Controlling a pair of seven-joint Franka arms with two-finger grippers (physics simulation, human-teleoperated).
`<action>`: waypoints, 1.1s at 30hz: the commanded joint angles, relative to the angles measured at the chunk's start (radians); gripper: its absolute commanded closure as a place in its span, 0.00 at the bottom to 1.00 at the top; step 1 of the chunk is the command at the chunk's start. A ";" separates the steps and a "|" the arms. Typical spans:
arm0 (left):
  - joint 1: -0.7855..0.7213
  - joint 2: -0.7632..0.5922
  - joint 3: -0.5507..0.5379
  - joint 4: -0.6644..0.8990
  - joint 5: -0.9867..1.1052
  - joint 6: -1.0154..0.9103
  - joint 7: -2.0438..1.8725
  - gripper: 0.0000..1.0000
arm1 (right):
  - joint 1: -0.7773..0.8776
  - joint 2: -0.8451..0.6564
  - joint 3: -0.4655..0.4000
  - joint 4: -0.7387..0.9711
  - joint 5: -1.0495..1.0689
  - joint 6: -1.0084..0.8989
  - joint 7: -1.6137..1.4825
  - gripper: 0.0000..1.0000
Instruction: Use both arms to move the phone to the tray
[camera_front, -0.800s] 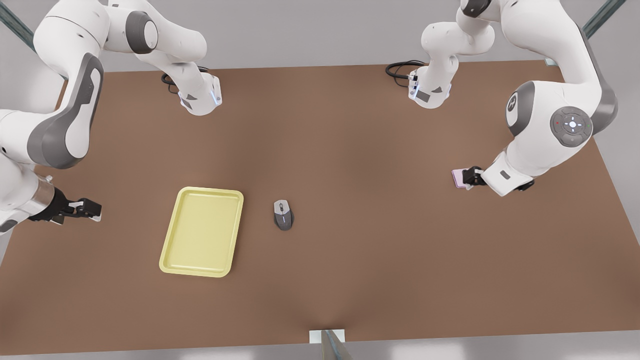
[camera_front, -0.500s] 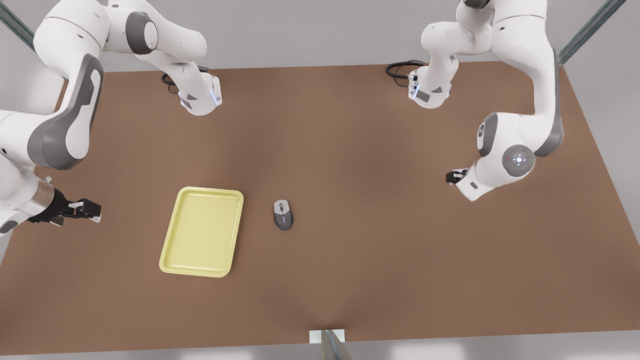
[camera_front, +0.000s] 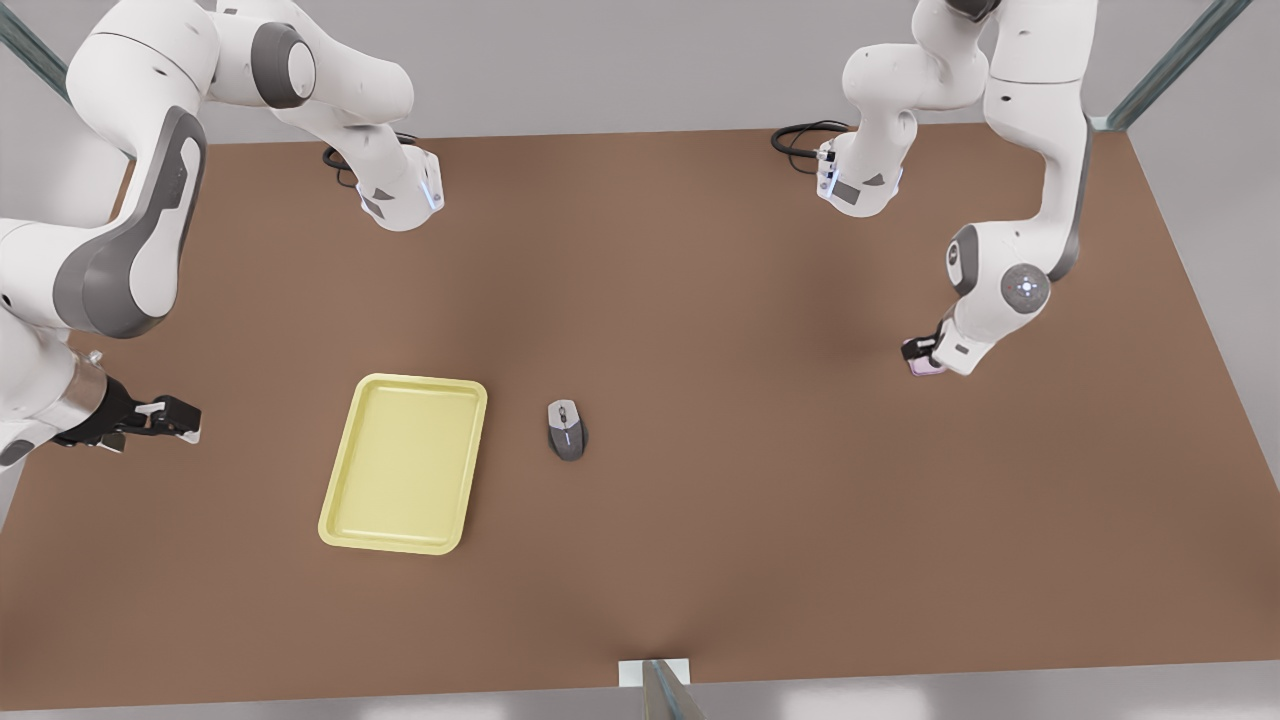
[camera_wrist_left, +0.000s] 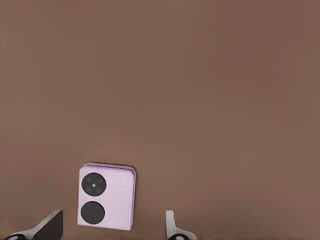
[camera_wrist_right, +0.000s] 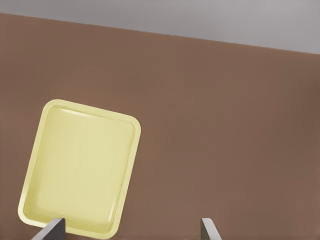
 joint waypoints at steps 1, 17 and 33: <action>0.003 -0.001 0.009 -0.028 0.000 0.149 -0.086 0.00 | 0.000 -0.001 0.000 0.001 0.000 -0.001 -0.014 0.00; 0.006 0.080 0.041 -0.082 0.000 0.195 0.212 0.00 | 0.005 -0.006 0.003 0.001 -0.026 -0.012 -0.014 0.00; 0.014 0.175 0.043 -0.082 -0.017 0.244 0.212 0.04 | 0.005 0.009 0.003 -0.007 -0.031 -0.001 -0.017 0.00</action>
